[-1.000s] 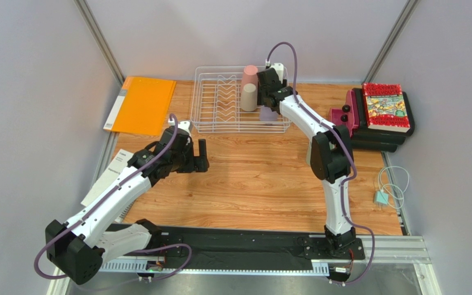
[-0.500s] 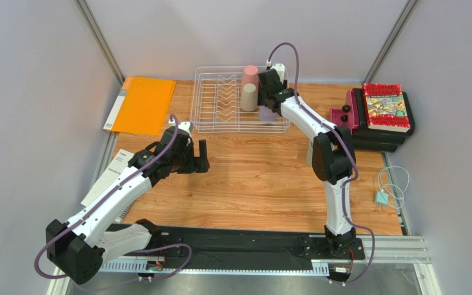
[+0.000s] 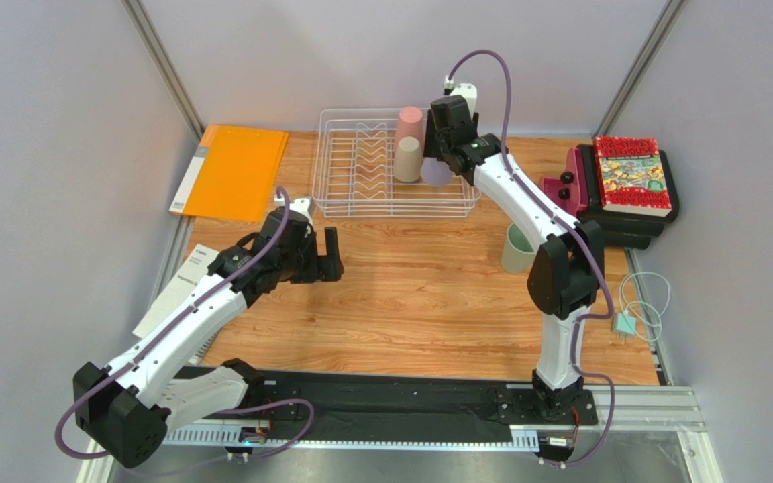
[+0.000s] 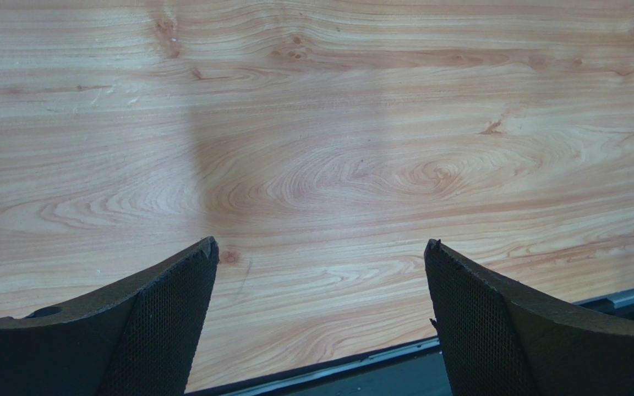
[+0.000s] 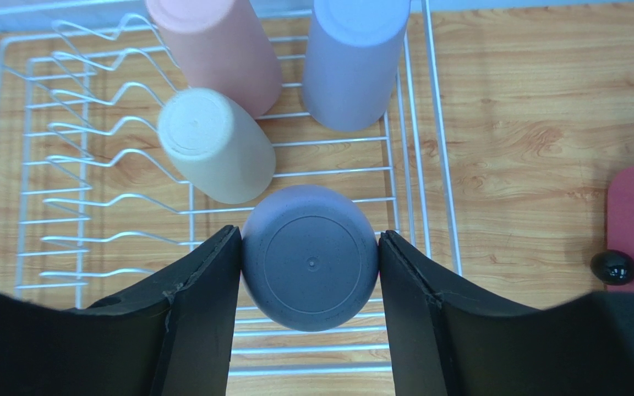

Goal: Unload the cups from the dish rack

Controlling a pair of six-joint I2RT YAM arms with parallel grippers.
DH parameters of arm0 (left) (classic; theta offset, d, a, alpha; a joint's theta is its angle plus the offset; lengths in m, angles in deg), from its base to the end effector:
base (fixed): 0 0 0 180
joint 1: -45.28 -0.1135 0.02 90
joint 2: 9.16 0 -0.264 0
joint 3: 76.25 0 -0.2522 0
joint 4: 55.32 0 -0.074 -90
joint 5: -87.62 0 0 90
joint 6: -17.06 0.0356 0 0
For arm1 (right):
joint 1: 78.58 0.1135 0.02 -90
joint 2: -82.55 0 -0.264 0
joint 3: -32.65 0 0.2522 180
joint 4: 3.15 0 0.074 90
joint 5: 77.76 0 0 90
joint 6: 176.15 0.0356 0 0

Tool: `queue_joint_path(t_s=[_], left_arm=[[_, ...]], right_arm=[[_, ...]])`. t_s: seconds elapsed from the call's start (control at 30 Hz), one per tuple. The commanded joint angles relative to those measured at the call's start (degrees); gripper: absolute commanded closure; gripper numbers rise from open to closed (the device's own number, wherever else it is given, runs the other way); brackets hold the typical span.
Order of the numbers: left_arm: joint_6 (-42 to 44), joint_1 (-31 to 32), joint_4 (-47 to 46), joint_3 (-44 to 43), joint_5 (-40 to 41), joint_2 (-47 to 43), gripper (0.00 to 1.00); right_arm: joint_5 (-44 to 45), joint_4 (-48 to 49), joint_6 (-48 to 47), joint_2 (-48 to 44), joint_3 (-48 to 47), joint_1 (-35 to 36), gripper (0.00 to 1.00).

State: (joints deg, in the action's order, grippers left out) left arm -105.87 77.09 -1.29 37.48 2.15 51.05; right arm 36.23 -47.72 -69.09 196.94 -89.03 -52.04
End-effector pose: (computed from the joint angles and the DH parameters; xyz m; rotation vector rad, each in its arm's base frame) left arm 0.1824 -0.1098 0.2879 -0.0611 2.4482 -0.4218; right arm 0.4215 0.1943 0.3214 0.0478 2.1568 -0.0284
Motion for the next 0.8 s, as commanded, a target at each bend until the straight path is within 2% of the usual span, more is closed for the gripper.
queue_joint_path(t_s=[0.0,0.13,0.4,0.67,0.77], left_arm=[[-0.7,0.2,-2.4,0.1,-0.2,-1.9,0.01],[-2.7,0.2,-6.5,0.5,-1.5,-3.0,0.01],[-10.9,0.2,-20.9,5.4,-5.3,-7.3,0.00],[-22.1,0.2,-40.1,12.9,-8.9,-10.5,0.00],[-27.4,0.2,-51.2,17.1,-11.2,-11.2,0.00]], right_arm=[[0.9,-0.2,-0.2,-7.6,-2.1,1.2,1.00],[-3.0,-0.7,2.0,-14.7,1.1,2.5,1.00],[-14.7,3.3,7.8,-32.5,16.8,4.0,1.00],[-23.1,3.6,14.5,-47.5,26.8,4.9,1.00],[-27.5,7.7,18.4,-52.1,32.6,5.2,1.00]])
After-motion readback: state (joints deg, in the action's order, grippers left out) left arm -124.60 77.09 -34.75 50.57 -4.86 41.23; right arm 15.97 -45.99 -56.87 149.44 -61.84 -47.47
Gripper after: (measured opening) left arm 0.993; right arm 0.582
